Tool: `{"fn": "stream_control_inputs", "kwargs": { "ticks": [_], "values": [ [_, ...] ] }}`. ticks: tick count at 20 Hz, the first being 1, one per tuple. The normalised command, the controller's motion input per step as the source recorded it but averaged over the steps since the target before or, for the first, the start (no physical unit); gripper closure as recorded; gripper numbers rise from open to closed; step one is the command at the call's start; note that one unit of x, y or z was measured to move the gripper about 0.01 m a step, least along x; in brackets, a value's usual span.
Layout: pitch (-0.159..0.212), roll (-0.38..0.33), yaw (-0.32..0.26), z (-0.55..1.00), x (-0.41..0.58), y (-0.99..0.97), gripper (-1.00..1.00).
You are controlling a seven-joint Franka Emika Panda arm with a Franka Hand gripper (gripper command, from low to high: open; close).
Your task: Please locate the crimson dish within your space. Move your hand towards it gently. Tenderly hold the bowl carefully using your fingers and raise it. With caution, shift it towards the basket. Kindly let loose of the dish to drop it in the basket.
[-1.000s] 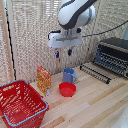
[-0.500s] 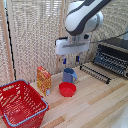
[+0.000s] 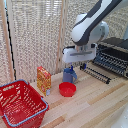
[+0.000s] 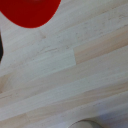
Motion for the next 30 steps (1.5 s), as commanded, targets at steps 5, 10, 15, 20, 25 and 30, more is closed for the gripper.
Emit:
{"fn": "stream_control_inputs", "kwargs": {
  "ticks": [5,10,15,20,25,30],
  "values": [
    [0.003,-0.086,0.006,-0.48,0.026,0.13,-1.00],
    [0.008,-0.074,0.021,-0.57,0.012,0.02,-1.00],
    [0.000,-0.024,0.056,-0.58,0.000,-0.15,-1.00],
    [0.066,-0.059,0.040,-0.38,0.008,-0.01,1.00],
    [0.026,-0.019,0.024,-0.23,-0.007,0.00,1.00],
    [0.032,-0.018,0.004,-0.21,-0.033,0.02,1.00]
  ]
}}
